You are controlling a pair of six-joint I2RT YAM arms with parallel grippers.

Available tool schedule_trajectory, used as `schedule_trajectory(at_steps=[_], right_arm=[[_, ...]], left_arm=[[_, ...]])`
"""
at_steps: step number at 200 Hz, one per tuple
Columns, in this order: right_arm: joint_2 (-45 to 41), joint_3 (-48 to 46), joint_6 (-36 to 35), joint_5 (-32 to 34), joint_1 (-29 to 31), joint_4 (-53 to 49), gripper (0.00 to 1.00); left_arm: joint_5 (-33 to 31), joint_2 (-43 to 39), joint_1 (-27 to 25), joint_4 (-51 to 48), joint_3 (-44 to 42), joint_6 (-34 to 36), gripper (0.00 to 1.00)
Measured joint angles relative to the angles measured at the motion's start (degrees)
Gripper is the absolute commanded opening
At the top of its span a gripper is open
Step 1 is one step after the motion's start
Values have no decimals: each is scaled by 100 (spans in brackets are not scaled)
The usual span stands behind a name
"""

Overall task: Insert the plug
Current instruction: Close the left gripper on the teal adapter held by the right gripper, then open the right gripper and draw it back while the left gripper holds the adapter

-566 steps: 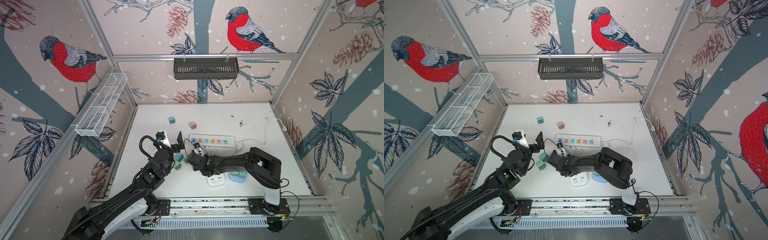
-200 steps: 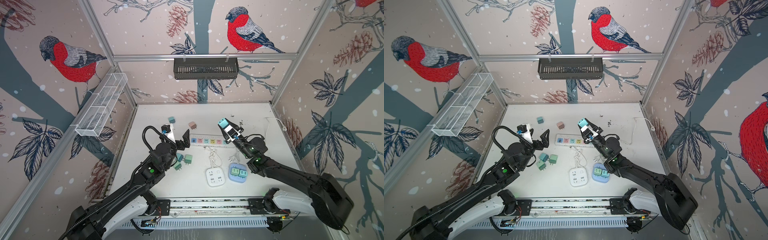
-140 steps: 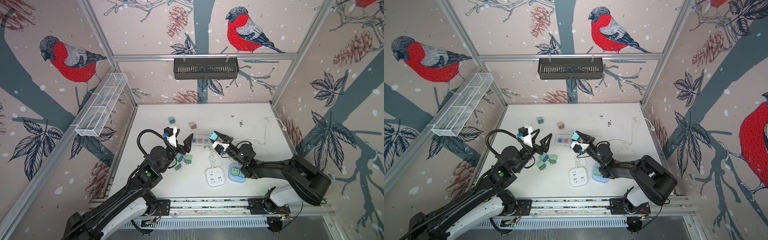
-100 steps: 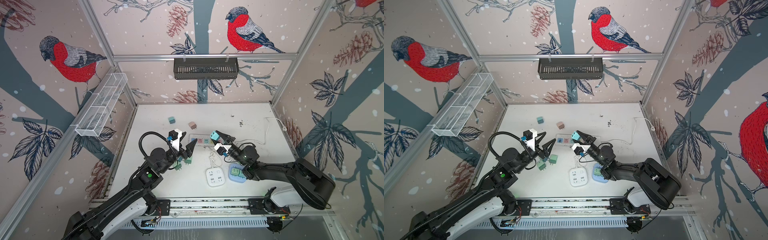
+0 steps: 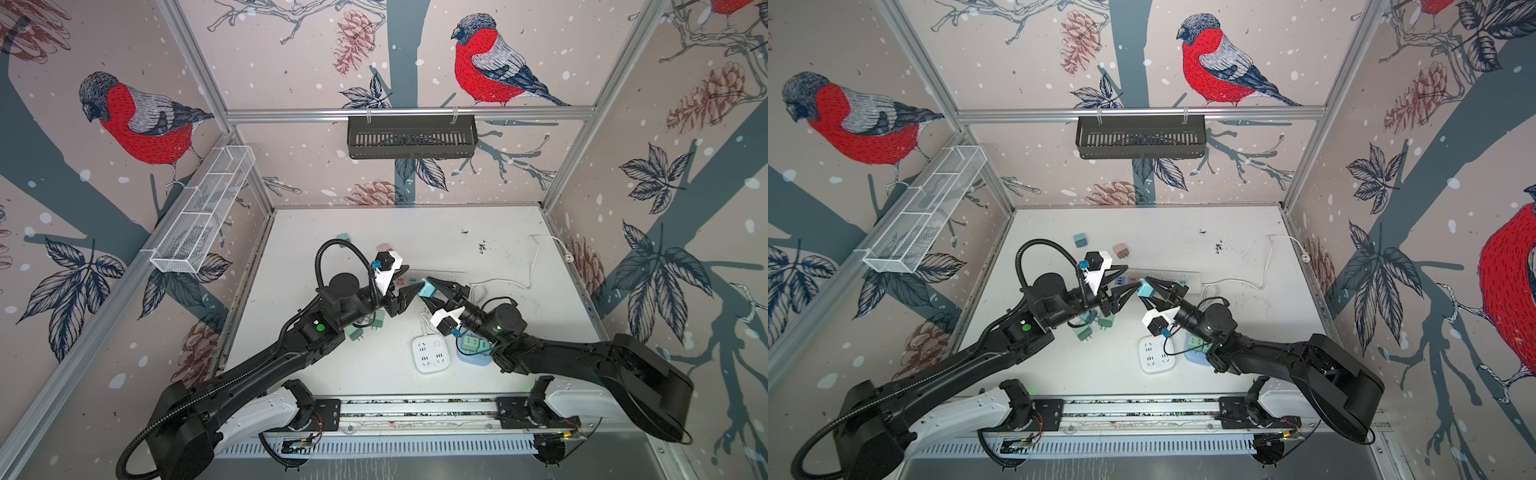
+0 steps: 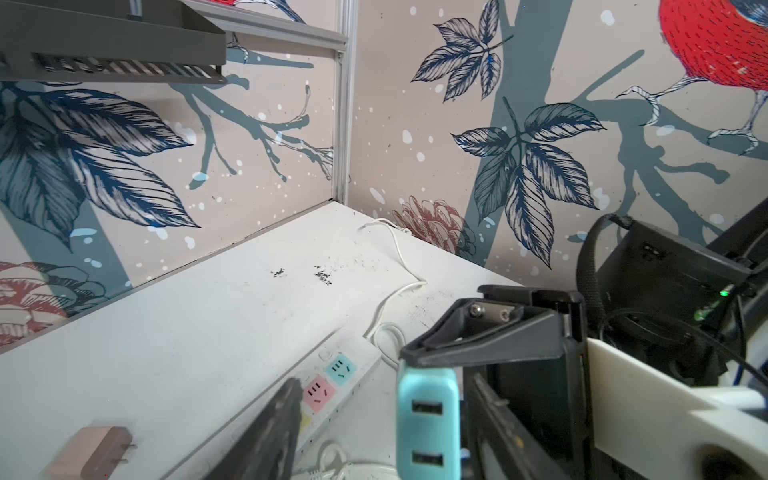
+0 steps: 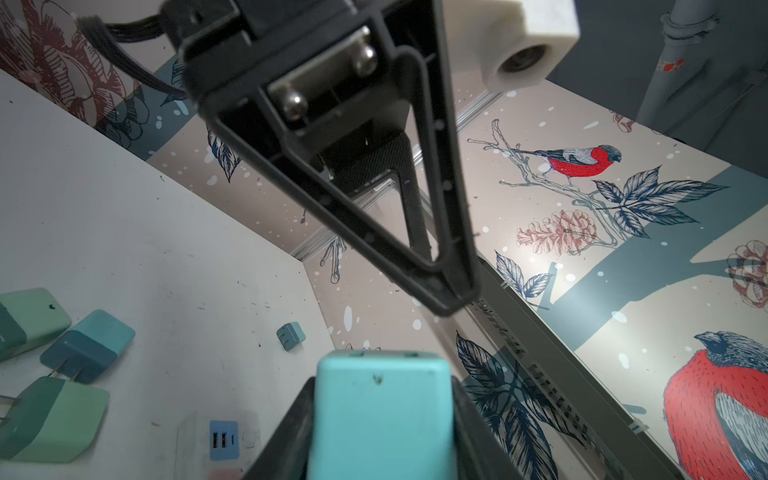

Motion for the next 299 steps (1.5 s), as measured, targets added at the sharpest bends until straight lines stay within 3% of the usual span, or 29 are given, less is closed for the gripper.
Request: schedule_trajectory(at_steps=[128, 179, 213, 235, 248, 275, 277, 278, 279, 282, 286, 299], right_arm=[[-271, -42, -9, 361, 149, 57, 2], [-345, -57, -11, 367, 175, 7, 2], [-358, -57, -22, 409, 175, -103, 3], [-367, -59, -157, 455, 173, -98, 6], [-369, -59, -160, 476, 173, -105, 16], [-369, -57, -160, 461, 175, -116, 36], [-369, -57, -160, 461, 177, -118, 43], [-369, -57, -160, 461, 177, -118, 52], [-369, -57, -160, 461, 179, -120, 73], [-369, -57, -164, 459, 181, -122, 96], [-369, -57, -168, 459, 184, -122, 100], [-369, -57, -138, 448, 184, -127, 100]], left_arm=[[157, 319, -136, -293, 258, 256, 63], [232, 684, -177, -546, 581, 315, 49], [444, 809, -181, -654, 669, 356, 29], [472, 831, -181, -684, 706, 212, 11], [490, 839, -181, -680, 708, 186, 0], [566, 815, -181, -660, 675, 195, 0], [564, 807, -181, -658, 669, 195, 0], [564, 802, -181, -658, 662, 195, 0], [564, 798, -181, -658, 660, 195, 0], [560, 787, -181, -658, 651, 192, 0], [555, 772, -181, -658, 640, 192, 0], [417, 686, -188, -678, 592, 256, 0]])
